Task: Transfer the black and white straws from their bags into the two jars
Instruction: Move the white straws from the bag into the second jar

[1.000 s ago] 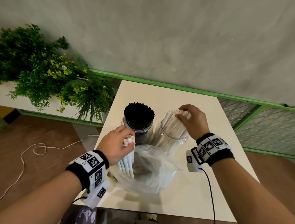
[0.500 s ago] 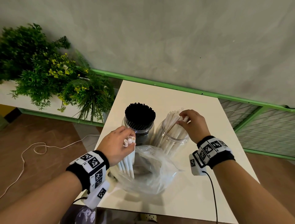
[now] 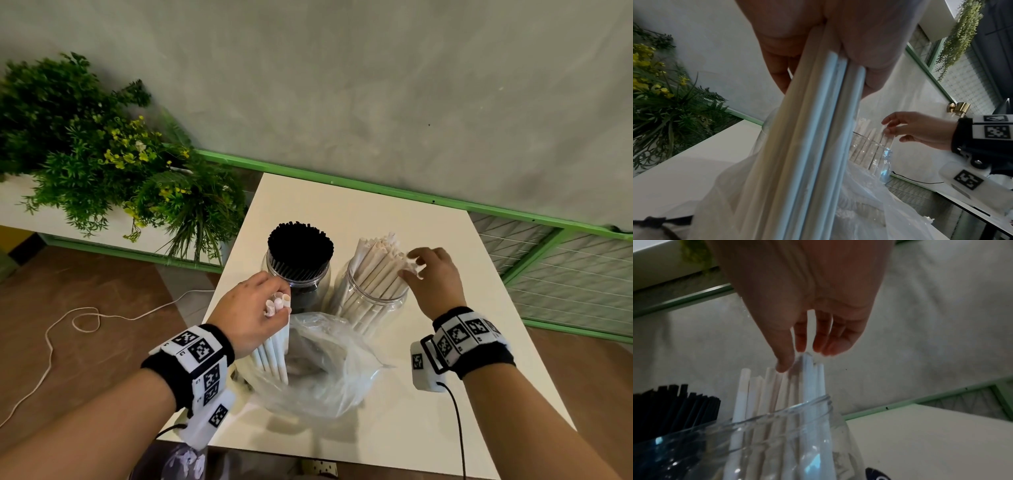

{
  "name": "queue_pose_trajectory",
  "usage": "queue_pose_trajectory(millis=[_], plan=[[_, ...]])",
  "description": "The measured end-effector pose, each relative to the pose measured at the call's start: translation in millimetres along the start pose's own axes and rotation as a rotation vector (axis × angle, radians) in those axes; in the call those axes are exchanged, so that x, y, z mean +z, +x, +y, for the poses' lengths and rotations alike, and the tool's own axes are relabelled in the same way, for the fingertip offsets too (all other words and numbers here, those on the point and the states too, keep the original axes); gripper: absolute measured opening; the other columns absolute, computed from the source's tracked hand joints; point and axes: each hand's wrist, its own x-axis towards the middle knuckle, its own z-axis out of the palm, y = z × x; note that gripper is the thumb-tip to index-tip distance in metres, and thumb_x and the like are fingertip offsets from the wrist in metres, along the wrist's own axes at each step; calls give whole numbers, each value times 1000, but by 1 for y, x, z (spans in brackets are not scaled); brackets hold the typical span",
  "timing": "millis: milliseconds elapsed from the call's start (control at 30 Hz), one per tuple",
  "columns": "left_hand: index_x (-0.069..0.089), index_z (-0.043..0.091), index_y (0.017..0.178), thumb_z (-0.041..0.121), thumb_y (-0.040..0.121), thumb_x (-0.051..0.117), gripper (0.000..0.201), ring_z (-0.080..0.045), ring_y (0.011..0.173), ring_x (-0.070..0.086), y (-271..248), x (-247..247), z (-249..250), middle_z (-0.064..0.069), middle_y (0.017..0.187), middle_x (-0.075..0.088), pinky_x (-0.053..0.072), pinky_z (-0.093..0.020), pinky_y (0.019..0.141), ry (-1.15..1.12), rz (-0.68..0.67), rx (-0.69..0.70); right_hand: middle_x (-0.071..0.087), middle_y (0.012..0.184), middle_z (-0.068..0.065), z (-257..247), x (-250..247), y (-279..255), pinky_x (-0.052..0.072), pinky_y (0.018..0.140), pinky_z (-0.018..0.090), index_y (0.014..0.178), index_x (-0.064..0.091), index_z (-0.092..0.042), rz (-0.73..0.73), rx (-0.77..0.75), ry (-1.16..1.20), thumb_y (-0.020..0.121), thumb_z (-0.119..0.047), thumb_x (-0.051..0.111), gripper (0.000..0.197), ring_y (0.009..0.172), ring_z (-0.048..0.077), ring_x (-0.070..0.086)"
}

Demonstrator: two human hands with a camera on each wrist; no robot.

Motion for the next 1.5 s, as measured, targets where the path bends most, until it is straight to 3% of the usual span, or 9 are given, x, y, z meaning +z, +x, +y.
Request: queue_pose_trajectory(millis=[200,333,533,700,867,967,1100,1200,1500], plan=[[55,29,95,52,73,37,37,-4,73,47,0,1,1,14,91,49,27,-7,61,-3,0,-2,55,86,0,-4,0,2,35,66,19,92,66,-7,98,-37,74,82,-7,71,11,65,13,50],[54,30,94,51,72,37,35,3,72,46,-1,0,1,15,91,48,29,-7,61,-9,0,2,54,92,4,-7,5,3,45,76,34,105,63,-5,-92,-47,-75,81,-6,69,25,78,20,49],[55,29,95,52,71,37,38,4,71,46,-1,-1,2,15,91,48,29,-7,60,-6,4,4,52,122,13,-36,11,14,42,91,38,127,56,-12,-6,-378,-184,82,-10,69,47,105,30,48],[55,29,95,53,71,36,39,-2,71,44,-1,0,2,15,91,46,28,-8,60,-13,-3,-1,63,99,14,-42,29,29,52,75,45,102,71,-7,-117,-458,-161,81,-3,69,21,87,34,57],[53,33,95,52,72,38,34,-3,72,46,-1,0,-3,17,90,46,29,-8,61,-21,-14,-12,64,100,9,-28,19,16,40,83,21,103,66,-5,150,-467,-62,82,0,69,22,92,24,54],[53,33,94,52,72,39,33,1,73,46,0,0,-3,20,89,44,28,-7,61,-32,-15,-18,59,125,12,-8,26,3,43,102,39,122,59,-5,47,-403,-119,87,-10,66,36,115,27,50],[53,33,96,53,72,38,35,6,73,45,0,0,-3,22,88,42,29,-6,61,-24,-14,-16,24,157,5,14,37,-7,23,117,43,148,29,-11,-128,-421,-275,96,-44,42,63,145,24,20],[53,32,96,53,72,37,36,7,73,45,0,-1,-4,20,90,43,28,-6,61,-18,-15,-19,12,160,1,14,29,3,13,119,38,152,16,-14,-70,-357,-187,94,-51,47,75,147,19,11],[54,32,94,52,72,39,33,-4,72,46,0,0,-5,16,90,47,28,-8,61,-23,-18,-32,23,156,0,4,28,59,30,112,38,150,18,-29,-323,-184,13,73,-70,55,95,139,21,30]])
